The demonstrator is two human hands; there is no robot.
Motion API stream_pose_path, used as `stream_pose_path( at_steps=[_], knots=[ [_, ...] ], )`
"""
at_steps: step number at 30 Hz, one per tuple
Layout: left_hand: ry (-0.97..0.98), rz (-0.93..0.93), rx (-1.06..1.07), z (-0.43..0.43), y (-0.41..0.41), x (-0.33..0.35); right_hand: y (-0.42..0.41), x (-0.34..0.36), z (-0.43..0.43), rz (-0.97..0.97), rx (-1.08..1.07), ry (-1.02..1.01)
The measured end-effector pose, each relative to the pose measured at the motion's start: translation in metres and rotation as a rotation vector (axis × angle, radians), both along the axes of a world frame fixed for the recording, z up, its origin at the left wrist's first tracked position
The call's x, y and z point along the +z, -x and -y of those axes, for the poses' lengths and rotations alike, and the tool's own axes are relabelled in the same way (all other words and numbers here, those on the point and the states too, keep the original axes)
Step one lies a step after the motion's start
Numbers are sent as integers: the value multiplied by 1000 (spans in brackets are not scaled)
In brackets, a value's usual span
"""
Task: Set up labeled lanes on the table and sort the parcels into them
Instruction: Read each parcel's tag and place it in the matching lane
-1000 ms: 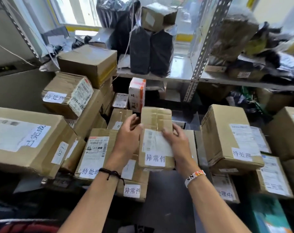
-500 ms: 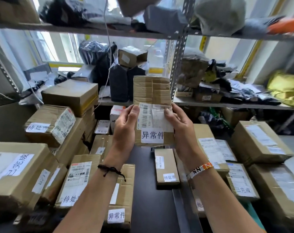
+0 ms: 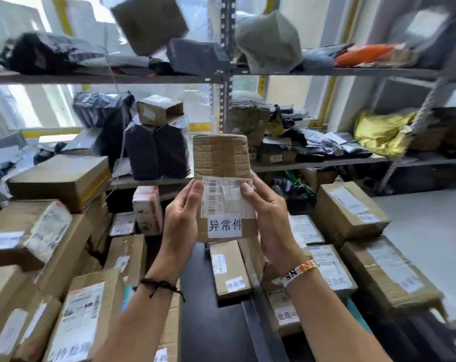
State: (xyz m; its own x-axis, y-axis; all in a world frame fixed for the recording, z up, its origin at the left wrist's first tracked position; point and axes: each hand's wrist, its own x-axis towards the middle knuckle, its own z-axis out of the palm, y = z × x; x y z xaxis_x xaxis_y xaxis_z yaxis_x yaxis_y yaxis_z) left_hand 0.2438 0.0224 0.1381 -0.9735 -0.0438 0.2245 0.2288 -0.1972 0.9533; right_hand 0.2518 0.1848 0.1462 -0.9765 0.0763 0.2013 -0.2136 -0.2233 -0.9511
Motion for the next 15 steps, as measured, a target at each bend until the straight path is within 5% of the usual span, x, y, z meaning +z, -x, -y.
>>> stream_pose_path(
  at_steps=[8, 15],
  knots=[
    [107, 78, -178, -115, 2, -19, -23, -23, -120, 126, -223, 30],
    [223, 178, -298, -269, -7, -63, -57, -50, -274, 216, -398, -235]
  ],
)
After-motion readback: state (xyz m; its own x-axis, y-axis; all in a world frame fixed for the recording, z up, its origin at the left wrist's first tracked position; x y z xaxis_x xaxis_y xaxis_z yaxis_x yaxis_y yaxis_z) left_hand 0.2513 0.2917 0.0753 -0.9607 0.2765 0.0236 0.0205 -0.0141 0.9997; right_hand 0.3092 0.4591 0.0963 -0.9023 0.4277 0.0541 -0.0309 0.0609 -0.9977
